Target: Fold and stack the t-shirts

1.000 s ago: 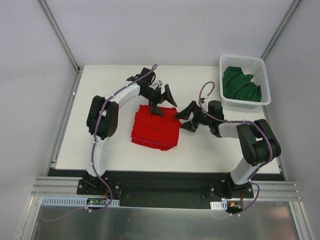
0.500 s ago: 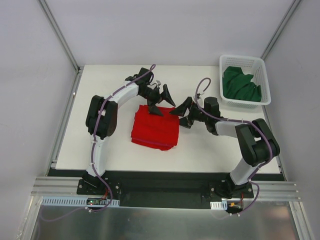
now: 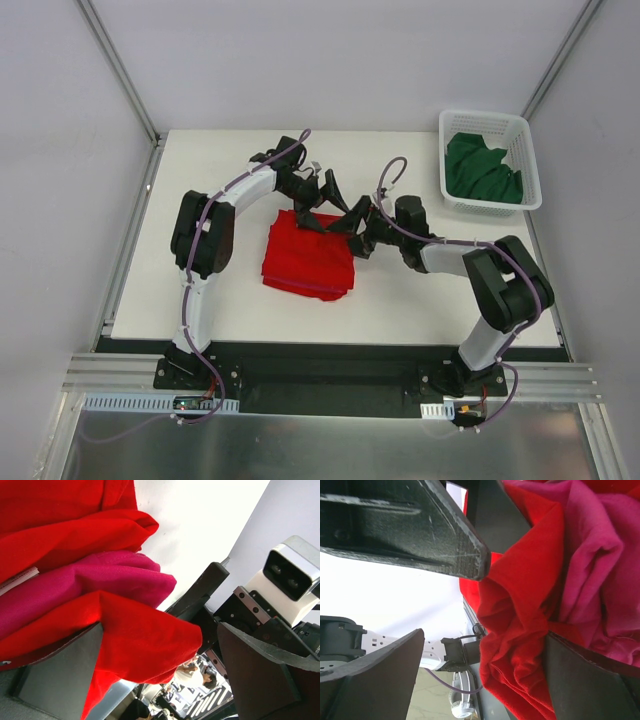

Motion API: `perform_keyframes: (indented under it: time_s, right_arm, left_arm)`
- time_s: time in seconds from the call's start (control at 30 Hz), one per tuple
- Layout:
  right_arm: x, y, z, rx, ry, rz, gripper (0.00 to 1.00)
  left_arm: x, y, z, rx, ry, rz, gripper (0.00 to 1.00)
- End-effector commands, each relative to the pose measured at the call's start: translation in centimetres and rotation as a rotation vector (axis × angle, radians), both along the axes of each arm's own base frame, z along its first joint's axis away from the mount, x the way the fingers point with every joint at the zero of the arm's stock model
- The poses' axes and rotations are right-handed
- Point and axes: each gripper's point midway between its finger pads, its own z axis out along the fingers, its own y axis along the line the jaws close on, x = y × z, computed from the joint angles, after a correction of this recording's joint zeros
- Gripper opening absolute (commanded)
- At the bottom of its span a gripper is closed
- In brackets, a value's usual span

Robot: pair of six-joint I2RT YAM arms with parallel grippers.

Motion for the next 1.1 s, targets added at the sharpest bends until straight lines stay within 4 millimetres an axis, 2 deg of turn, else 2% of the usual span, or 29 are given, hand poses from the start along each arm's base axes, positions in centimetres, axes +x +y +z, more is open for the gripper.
perform_keyframes:
  time_s: [0.0, 0.13, 0.27, 0.37, 0.4, 0.5, 0.6, 0.63, 0.83, 0.93, 1.07]
  right_arm:
    - [-1.0, 1.1, -0.2, -0.007, -0.024, 0.043, 0.96]
    - [-1.4, 1.1, -0.3, -0.029, -0.026, 0.06, 0.96]
    - [-1.2, 1.3, 1.6, -0.056, -0.073, 0.07, 0.96]
    - [-1.4, 1.4, 1.2, -0.108, -0.078, 0.091, 0.96]
    - [-1.4, 1.5, 0.4, -0.116, -0.059, 0.095, 0.96]
    - [-1.6, 2.4, -0.8, -0.12, -0.036, 0.11, 0.96]
    - [-1.8, 3.5, -1.1, -0.118, -0.038, 0.132, 0.96]
    - [-2.0, 3.9, -1.9, -0.126, -0.022, 0.144, 0.96]
    - [-2.4, 5.4, -2.8, -0.138, -0.017, 0.171, 0.96]
    - [-2.4, 5.1, -2.9, -0.144, -0.01, 0.163, 0.96]
    - [-3.4, 3.5, -2.6, -0.253, -0.002, 0.17, 0.96]
  left_arm:
    - [-0.3, 0.4, 2.7, -0.036, -0.039, -0.009, 0.99]
    - [-0.5, 0.5, 2.6, -0.033, -0.036, -0.011, 0.99]
    - [-0.8, 0.6, 2.3, -0.03, -0.028, -0.014, 0.99]
    - [-0.9, 0.6, 2.3, -0.031, -0.026, -0.015, 0.99]
    - [-0.9, 0.6, 2.3, -0.031, -0.026, -0.014, 0.99]
    - [-0.9, 0.7, 2.4, -0.033, -0.028, -0.016, 0.99]
    - [-1.2, 0.7, 2.4, -0.033, -0.025, -0.017, 0.99]
    - [-1.3, 0.8, 2.3, -0.031, -0.025, -0.018, 0.99]
    - [-1.9, 1.1, 2.2, -0.026, -0.021, -0.024, 0.99]
    - [-2.1, 1.1, 2.1, -0.026, -0.016, -0.024, 0.99]
    - [-2.0, 1.1, 2.0, -0.026, -0.016, -0.024, 0.99]
